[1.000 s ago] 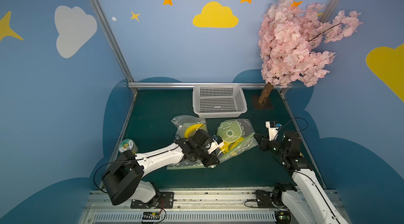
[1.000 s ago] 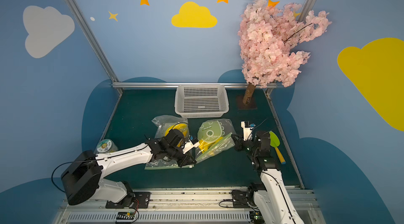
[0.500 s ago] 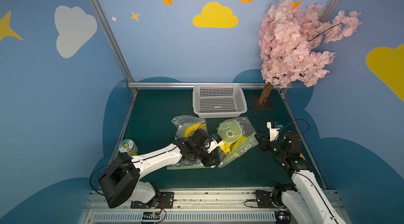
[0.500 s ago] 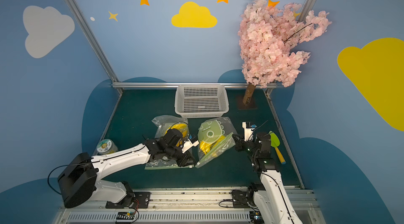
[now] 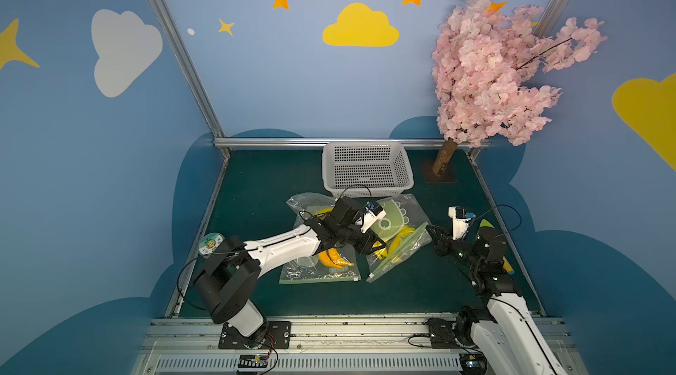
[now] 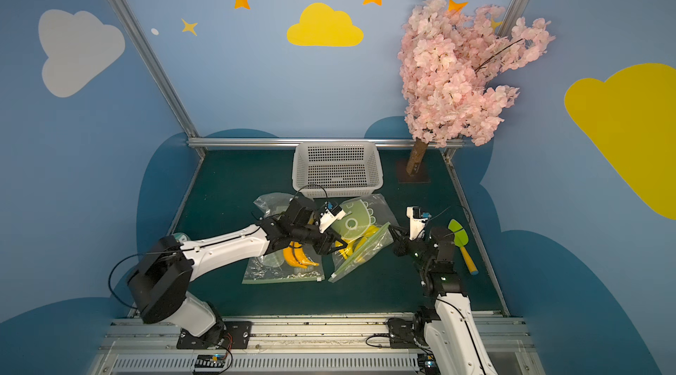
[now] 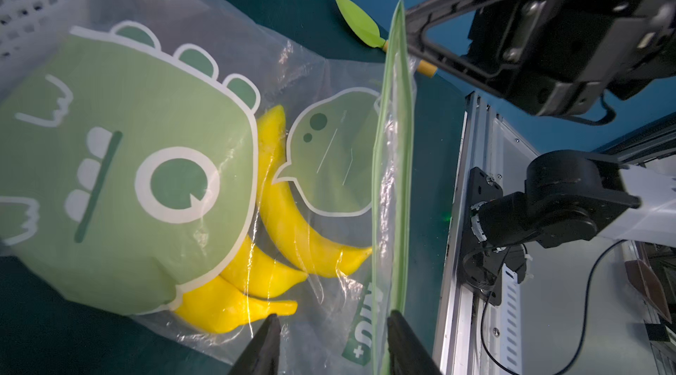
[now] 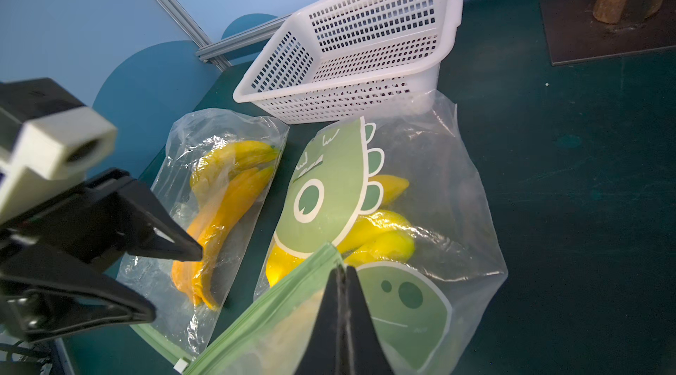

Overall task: Open the zip-top bag and take out the banana
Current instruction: Unzip the zipper on the zipper food storage bag, then open the zipper of the food storage bag at the center of the board.

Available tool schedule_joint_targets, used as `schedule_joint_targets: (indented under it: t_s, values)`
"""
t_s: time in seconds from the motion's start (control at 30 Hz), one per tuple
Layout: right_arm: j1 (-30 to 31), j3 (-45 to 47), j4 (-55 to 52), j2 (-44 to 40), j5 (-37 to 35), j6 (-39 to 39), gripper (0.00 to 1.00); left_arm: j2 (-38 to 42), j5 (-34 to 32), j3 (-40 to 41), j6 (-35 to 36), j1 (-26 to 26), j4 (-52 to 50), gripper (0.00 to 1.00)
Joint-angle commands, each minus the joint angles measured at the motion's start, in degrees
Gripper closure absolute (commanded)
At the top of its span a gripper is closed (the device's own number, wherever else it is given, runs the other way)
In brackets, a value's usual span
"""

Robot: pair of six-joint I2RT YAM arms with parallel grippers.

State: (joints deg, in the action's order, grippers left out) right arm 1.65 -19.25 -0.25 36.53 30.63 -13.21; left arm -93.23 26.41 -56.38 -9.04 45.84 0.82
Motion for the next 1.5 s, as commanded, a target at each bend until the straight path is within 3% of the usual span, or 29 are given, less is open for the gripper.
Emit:
schedule_joint_targets:
  t_s: [0.0,0.67,1.47]
  values:
    - [-0.23,0.69,0.53,-1.73,-0.50,-0.57,1.00,-1.51,4.23,-1.75,-0.66,0.37,2.87,0.53]
    - [-0.41,0.68,0.34,-1.99,-1.31,-0.49,1.00,-1.48,6.69,0.53,1.21,2.40,-0.76,0.65]
    - [-0.57,1.31,0.36,-3.50,-0.41,-0.93,1.00,-1.15,3.71,2.94,-0.49,2.43,0.93,0.65]
